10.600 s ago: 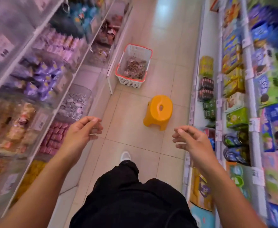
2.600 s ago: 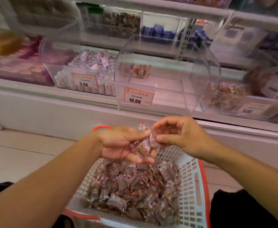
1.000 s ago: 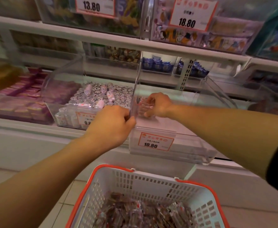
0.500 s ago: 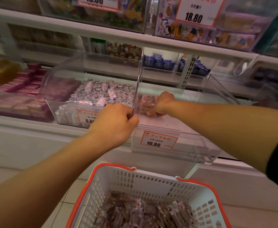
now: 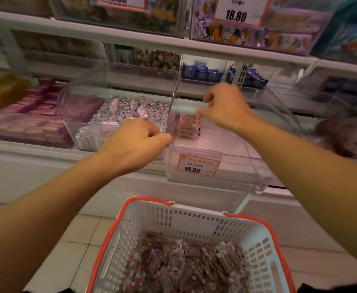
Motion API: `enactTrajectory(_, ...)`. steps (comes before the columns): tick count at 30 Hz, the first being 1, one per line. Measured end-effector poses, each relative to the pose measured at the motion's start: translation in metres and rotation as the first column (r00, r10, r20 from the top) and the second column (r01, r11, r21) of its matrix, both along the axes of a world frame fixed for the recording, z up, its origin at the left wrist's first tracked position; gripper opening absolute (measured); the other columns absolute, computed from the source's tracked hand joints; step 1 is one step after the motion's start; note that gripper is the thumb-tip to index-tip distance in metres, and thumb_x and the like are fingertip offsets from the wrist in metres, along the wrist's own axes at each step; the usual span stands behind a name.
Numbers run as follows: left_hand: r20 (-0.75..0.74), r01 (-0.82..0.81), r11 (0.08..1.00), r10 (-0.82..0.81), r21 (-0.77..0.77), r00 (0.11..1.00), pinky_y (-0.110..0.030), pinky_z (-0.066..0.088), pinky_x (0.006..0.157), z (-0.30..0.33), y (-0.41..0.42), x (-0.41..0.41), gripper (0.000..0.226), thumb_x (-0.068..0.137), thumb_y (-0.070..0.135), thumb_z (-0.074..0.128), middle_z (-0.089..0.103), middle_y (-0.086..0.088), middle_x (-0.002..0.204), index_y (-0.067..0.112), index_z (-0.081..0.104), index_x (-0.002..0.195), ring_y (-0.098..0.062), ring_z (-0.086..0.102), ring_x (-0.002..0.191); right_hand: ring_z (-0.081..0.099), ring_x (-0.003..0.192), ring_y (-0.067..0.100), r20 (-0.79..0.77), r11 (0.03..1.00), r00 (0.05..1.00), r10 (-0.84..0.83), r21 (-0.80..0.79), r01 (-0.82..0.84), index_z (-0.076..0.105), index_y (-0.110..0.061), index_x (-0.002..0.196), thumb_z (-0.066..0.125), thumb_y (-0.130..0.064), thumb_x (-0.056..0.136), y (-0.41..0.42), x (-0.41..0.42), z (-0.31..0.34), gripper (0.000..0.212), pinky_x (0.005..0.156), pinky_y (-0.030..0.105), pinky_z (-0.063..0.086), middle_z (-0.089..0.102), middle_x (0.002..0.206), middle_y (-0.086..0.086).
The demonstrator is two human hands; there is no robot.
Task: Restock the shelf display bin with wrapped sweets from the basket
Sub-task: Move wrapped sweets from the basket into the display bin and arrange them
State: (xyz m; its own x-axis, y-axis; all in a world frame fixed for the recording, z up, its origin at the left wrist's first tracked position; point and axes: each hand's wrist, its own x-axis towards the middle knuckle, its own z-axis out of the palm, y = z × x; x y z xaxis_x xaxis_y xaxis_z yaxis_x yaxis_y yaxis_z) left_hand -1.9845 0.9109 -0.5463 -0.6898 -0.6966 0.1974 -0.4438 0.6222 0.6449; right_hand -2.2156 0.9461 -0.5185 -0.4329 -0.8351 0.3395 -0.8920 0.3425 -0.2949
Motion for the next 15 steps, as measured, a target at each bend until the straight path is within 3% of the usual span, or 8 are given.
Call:
enactTrajectory(1, 0.076, 0.064, 0.99, -0.074, 0.128, 0.994, -0.033, 0.042, 0.052, 0.002, 0.002, 0.008, 0.033, 0.067, 0.039, 0.052, 0.052, -0.002, 0.046, 0.011, 0.054, 0.051, -0.024, 0.053, 0.053, 0.062, 0.071, 0.011, -0.05, 0.972, 0.995, 0.084, -0.214, -0.093, 0.069, -0.018, 0.09, 0.073, -0.033, 0.084, 0.025, 0.013, -0.001, 0.016, 0.068, 0.032, 0.057, 0.067, 0.079, -0.004)
enactTrajectory(3, 0.293, 0.101, 0.925, -0.217, 0.365, 0.931, -0.026, 0.039, 0.041, -0.009, 0.009, 0.022, 0.028, 0.063, 0.036, 0.052, 0.056, -0.002, 0.048, 0.011, 0.06, 0.053, -0.019, 0.05, 0.045, 0.053, 0.058, 0.007, -0.144, 0.785, 0.956, 0.257, -0.546, -0.294, 0.065, -0.022, 0.079, 0.065, -0.029, 0.089, 0.078, 0.046, -0.027, 0.012, 0.056, 0.022, 0.045, 0.058, 0.065, -0.011)
enactTrajectory(5, 0.574, 0.068, 0.912, -0.312, 0.405, 0.757, -0.024, 0.042, 0.04, -0.042, 0.019, 0.027, 0.027, 0.073, 0.037, 0.057, 0.066, -0.004, 0.063, 0.012, 0.066, 0.068, -0.016, 0.058, 0.051, 0.05, 0.055, 0.01, -0.118, 0.753, 0.931, 0.345, -0.557, -0.35, 0.062, -0.019, 0.073, 0.061, -0.025, 0.092, 0.123, 0.08, -0.083, 0.021, 0.053, 0.024, 0.038, 0.055, 0.06, -0.007)
enactTrajectory(6, 0.697, 0.063, 0.921, -0.335, 0.385, 0.633, -0.026, 0.048, 0.044, -0.064, 0.026, 0.027, 0.026, 0.082, 0.036, 0.06, 0.069, -0.005, 0.074, 0.012, 0.067, 0.079, -0.016, 0.062, 0.057, 0.054, 0.058, 0.014, -0.047, 0.825, 0.928, 0.37, -0.443, -0.351, 0.063, -0.017, 0.072, 0.06, -0.027, 0.093, 0.137, 0.092, -0.118, 0.023, 0.054, 0.028, 0.039, 0.057, 0.062, -0.004)
enactTrajectory(8, 0.837, 0.101, 0.934, -0.353, 0.344, 0.418, -0.034, 0.058, 0.069, -0.112, 0.045, 0.026, 0.027, 0.092, 0.038, 0.061, 0.068, -0.007, 0.094, 0.013, 0.066, 0.1, -0.018, 0.067, 0.077, 0.065, 0.081, 0.022, 0.245, 0.932, 0.913, 0.327, 0.077, -0.354, 0.07, -0.018, 0.093, 0.062, -0.032, 0.093, 0.155, 0.105, -0.187, 0.017, 0.063, 0.031, 0.044, 0.067, 0.083, -0.001)
enactTrajectory(10, 0.873, 0.114, 0.932, -0.362, 0.344, 0.327, -0.04, 0.052, 0.093, -0.164, 0.067, 0.03, 0.037, 0.094, 0.04, 0.06, 0.062, -0.01, 0.121, 0.013, 0.062, 0.118, -0.026, 0.062, 0.105, 0.057, 0.119, 0.028, 0.484, 0.665, 0.86, 0.163, 0.59, -0.458, 0.054, -0.015, 0.136, 0.071, -0.036, 0.088, 0.175, 0.102, -0.255, 0.054, 0.089, 0.032, 0.047, 0.061, 0.127, 0.005)
enactTrajectory(12, 0.873, 0.081, 0.925, -0.379, 0.372, 0.307, -0.037, 0.048, 0.097, -0.21, 0.093, 0.04, 0.048, 0.094, 0.043, 0.058, 0.059, -0.012, 0.128, 0.009, 0.058, 0.128, -0.026, 0.058, 0.108, 0.04, 0.138, 0.031, 0.488, 0.423, 0.872, 0.03, 0.784, -0.454, 0.029, -0.015, 0.153, 0.081, -0.042, 0.078, 0.206, 0.099, -0.313, 0.095, 0.108, 0.037, 0.04, 0.037, 0.154, 0.012)
enactTrajectory(15, 0.865, -0.055, 0.895, -0.411, 0.443, 0.287, -0.034, 0.051, 0.095, -0.271, 0.133, 0.055, 0.066, 0.088, 0.051, 0.063, 0.063, -0.013, 0.125, 0.005, 0.054, 0.134, -0.024, 0.062, 0.101, 0.023, 0.146, 0.038, 0.43, 0.367, 0.893, -0.137, 0.859, -0.357, 0.004, -0.022, 0.158, 0.085, -0.051, 0.069, 0.249, 0.098, -0.369, 0.124, 0.114, 0.047, 0.034, 0.001, 0.165, 0.013)
